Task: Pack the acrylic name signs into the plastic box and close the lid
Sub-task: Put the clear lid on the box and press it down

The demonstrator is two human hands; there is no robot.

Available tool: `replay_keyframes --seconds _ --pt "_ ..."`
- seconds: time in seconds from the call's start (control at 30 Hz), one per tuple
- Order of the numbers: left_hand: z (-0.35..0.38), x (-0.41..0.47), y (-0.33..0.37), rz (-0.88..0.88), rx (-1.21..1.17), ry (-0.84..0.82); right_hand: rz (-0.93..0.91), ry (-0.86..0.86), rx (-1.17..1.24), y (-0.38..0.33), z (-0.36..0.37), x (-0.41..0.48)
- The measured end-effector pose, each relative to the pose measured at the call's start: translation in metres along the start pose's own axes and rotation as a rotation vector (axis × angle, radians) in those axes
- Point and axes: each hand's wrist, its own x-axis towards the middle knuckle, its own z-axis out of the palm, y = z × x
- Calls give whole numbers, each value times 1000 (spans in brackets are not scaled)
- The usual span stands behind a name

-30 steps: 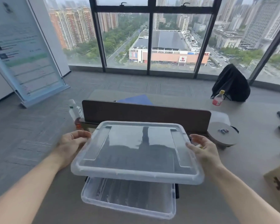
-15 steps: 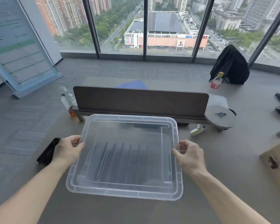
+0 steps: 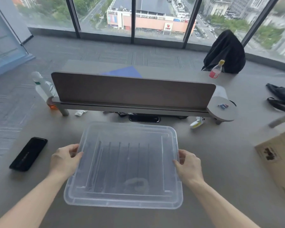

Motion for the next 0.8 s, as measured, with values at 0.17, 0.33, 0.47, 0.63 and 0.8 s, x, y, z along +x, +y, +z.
replay_keyframes --seconds 0.17,0.33,0.47,0.63,0.8 --pt "6 6 0 -14 2 -17 23 24 -23 2 8 7" --pt "8 9 0 -26 17 -26 21 18 -46 6 10 8" --pt "8 8 -1 -36 28 -42 28 16 -18 7 14 7" --pt "11 7 -3 -39 34 -45 20 28 -22 12 17 11" --pt "15 8 -6 -28 52 -41 15 26 1 15 18 9"
